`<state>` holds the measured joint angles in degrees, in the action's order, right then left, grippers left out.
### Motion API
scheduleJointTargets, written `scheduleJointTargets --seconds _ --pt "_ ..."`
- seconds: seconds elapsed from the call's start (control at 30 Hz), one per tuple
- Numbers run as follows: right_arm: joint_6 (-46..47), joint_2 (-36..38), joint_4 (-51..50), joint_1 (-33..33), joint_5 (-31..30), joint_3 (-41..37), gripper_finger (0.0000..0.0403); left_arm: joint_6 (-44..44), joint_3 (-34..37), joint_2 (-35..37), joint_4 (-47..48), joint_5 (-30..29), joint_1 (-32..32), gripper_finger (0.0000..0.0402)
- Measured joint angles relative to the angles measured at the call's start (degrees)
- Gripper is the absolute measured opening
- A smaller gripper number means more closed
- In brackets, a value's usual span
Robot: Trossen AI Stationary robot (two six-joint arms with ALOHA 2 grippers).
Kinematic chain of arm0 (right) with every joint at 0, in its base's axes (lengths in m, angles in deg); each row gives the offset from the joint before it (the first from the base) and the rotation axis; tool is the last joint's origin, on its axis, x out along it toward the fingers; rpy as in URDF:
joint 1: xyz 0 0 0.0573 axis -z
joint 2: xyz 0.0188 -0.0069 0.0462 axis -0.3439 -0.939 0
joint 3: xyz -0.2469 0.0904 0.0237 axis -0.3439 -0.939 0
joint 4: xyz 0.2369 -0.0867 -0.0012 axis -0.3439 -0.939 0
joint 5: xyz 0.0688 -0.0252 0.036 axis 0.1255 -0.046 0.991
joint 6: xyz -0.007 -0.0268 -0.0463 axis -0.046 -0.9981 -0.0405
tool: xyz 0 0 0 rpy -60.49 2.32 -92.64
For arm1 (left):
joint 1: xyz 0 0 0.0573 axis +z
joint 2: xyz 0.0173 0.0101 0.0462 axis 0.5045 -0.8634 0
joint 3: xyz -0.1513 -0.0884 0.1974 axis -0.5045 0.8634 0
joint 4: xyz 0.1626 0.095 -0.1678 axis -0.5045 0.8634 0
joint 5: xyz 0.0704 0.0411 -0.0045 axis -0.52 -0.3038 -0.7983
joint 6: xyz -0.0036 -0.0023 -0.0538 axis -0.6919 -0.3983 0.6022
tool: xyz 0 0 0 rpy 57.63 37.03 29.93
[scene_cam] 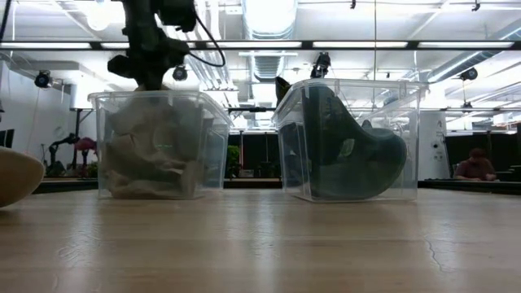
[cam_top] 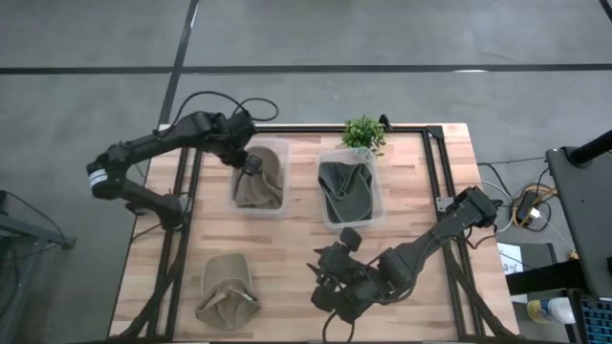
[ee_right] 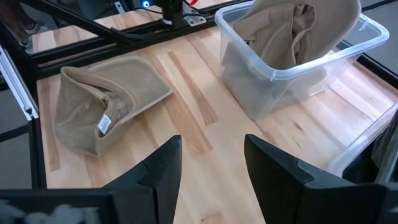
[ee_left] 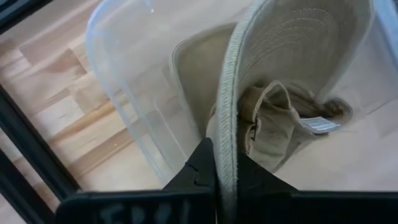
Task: Pick & Place hat
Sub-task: Put the right brown cap into the left transparent bin
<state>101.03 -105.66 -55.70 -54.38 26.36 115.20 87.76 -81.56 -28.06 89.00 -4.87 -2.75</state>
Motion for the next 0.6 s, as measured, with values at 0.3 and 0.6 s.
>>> scheduleJointTargets --seconds 0.3,0.6 --pt "-0.04 -0.07 0.79 0.02 0.00 -0.25 0.0166 0.03 0.65 -2.46 -0.62 -0.04 -0.02 0.0014" --pt "0.02 -0.07 0.81 0.00 0.00 -0.47 0.0169 -3.95 2.54 -2.42 -4.10 -3.02 -0.02 0.0065"
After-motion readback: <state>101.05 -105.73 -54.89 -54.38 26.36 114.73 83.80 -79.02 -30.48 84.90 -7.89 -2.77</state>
